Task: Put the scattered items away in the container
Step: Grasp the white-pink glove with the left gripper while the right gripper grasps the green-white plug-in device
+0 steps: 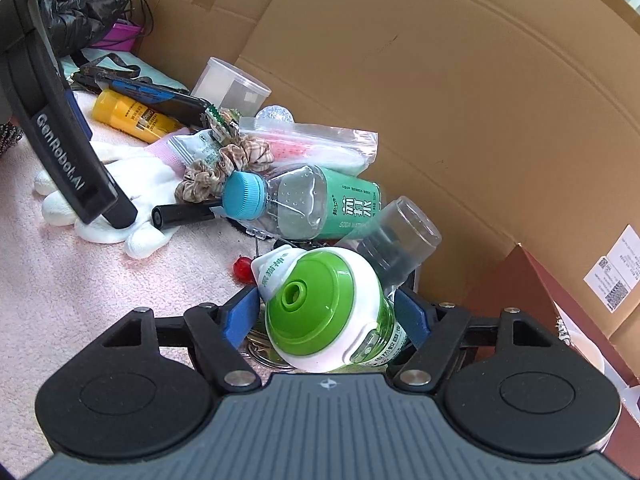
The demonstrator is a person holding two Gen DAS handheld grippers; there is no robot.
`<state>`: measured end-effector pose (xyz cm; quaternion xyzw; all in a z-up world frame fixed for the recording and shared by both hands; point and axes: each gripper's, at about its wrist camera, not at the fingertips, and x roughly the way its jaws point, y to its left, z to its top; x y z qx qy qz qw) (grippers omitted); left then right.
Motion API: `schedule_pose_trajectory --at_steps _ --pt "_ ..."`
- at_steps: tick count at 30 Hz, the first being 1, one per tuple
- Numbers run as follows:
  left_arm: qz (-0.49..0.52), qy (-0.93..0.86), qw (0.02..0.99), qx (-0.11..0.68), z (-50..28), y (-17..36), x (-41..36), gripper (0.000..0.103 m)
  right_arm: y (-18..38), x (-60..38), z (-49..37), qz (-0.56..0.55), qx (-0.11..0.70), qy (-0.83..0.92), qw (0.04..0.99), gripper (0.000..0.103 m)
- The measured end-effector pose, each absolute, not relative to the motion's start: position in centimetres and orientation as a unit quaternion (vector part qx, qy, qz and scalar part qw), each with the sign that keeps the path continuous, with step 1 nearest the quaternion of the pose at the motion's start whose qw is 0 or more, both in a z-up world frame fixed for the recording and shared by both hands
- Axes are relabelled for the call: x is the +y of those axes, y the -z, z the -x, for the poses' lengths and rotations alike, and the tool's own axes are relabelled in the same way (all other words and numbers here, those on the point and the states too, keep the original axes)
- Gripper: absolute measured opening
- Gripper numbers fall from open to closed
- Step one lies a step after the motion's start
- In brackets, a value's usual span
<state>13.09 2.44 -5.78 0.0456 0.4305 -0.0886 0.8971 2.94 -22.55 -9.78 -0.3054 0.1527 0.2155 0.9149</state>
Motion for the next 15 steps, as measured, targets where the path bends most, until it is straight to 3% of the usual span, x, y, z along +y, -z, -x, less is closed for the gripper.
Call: schedule_pose_trajectory --at_steps 1,2,3,15 --pt "-0.048 0.098 0.898 0.427 -12.7 5.5 2.4 0.054 9.7 -22.7 -2.9 0.303 0.153 -0.216 0.916 0.077" --pt "-0.048 0.105 0.897 0.427 -12.4 5.2 2.3 0.041 9.7 -22.8 -2.8 0.299 0.152 -0.216 0.917 0.075" --pt "-0.047 0.11 0.895 0.43 -12.2 5.1 2.2 0.016 9.6 -23.0 -2.6 0.293 0.152 -0.218 0.918 0.067" --pt "-0.021 0.144 0.896 0.42 -10.7 4.4 1.8 0.006 8.2 -24.9 -1.6 0.202 0.167 -0.241 0.934 0.067"
